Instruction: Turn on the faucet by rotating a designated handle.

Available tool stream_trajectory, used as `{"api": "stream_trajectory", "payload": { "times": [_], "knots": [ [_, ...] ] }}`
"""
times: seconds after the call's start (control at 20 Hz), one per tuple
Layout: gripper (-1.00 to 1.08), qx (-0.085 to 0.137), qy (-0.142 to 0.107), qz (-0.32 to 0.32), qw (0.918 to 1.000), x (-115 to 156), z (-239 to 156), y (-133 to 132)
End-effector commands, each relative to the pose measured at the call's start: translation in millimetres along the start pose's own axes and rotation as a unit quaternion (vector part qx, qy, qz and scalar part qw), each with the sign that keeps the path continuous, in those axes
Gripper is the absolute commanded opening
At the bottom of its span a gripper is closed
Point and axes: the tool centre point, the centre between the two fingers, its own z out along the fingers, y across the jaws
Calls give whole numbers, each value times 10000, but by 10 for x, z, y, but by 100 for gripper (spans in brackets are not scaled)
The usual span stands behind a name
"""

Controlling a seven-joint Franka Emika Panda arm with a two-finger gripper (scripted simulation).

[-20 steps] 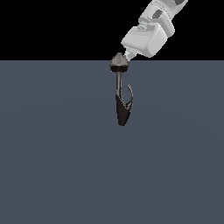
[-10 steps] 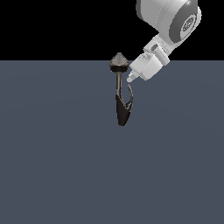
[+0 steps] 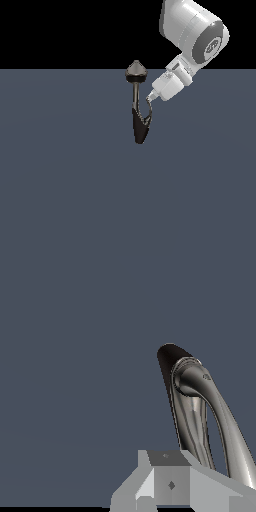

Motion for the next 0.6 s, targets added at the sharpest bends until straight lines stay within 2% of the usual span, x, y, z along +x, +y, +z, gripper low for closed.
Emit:
{"api": "stream_trajectory", "payload": {
  "times": [0.0, 0.55],
  "knots": [
    [-100, 10, -7, 20, 10000, 7, 5, -8],
    [-100, 8, -6, 19, 10000, -57, 5, 192]
  ]
}}
